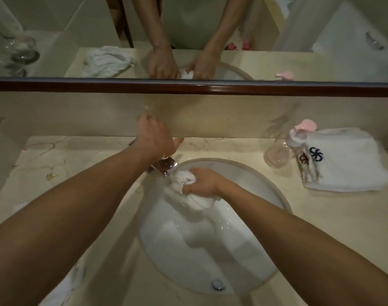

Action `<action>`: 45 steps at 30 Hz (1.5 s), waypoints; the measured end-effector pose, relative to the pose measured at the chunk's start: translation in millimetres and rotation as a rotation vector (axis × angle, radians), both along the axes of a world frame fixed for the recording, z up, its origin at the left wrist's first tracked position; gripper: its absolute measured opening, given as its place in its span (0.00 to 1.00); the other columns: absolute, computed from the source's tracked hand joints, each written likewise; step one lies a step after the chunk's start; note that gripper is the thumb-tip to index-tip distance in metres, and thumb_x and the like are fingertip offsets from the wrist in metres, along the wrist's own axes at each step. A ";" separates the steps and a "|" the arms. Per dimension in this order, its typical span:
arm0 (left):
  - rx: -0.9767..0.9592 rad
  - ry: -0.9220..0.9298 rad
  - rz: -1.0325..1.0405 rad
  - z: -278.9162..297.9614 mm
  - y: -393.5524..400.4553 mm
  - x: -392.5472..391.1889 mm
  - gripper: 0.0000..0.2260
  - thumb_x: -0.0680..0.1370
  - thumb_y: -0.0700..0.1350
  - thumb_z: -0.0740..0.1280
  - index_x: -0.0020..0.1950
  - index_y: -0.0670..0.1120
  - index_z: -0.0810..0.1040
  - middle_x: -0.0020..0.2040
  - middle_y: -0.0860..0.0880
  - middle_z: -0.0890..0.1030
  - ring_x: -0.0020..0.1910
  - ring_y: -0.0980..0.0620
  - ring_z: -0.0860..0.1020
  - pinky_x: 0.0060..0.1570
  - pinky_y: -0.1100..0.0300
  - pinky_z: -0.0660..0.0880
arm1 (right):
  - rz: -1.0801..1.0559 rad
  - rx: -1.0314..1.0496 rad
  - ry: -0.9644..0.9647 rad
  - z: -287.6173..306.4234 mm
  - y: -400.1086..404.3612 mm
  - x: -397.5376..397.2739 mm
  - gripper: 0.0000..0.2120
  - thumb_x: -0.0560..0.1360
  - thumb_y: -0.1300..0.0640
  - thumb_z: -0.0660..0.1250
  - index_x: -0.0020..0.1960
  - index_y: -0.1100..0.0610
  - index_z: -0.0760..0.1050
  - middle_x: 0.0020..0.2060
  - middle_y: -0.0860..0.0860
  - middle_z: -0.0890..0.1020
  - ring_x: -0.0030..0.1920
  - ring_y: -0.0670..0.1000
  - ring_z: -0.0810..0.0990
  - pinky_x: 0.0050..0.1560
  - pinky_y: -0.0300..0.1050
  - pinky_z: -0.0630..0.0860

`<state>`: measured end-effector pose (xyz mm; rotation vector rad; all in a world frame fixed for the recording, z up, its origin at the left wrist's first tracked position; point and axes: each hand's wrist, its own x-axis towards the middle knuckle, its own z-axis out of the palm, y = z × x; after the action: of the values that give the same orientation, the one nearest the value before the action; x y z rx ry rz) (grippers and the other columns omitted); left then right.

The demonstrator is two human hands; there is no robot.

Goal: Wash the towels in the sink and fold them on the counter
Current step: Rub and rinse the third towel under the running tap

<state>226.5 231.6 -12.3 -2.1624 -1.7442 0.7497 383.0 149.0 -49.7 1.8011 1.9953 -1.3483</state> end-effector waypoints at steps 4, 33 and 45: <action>-0.004 -0.056 0.004 10.1 -8.9 -7.4 0.32 0.79 0.68 0.44 0.54 0.48 0.80 0.53 0.48 0.81 0.59 0.50 0.75 0.63 0.48 0.60 | -0.132 -0.020 0.127 9.2 -10.6 4.7 0.09 0.74 0.48 0.71 0.51 0.49 0.75 0.50 0.50 0.80 0.51 0.53 0.79 0.48 0.45 0.74; -0.850 -2.229 1.307 -82.6 -189.9 66.2 0.14 0.74 0.50 0.73 0.50 0.40 0.82 0.48 0.39 0.83 0.49 0.40 0.82 0.57 0.47 0.77 | -1.050 -0.626 0.944 3.5 -197.1 46.0 0.21 0.68 0.50 0.77 0.56 0.59 0.79 0.38 0.56 0.82 0.35 0.52 0.80 0.32 0.43 0.73; -0.326 -1.334 0.932 -115.1 -152.2 98.1 0.19 0.71 0.60 0.64 0.40 0.43 0.78 0.38 0.47 0.79 0.43 0.43 0.77 0.37 0.57 0.68 | -0.414 -0.143 0.159 -43.8 -142.4 51.8 0.20 0.64 0.44 0.62 0.51 0.54 0.77 0.43 0.50 0.82 0.42 0.51 0.79 0.39 0.42 0.73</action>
<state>324.5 79.4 -127.4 -2.0181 -3.5750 -0.5967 434.8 6.6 -93.5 2.1783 1.5918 -1.7466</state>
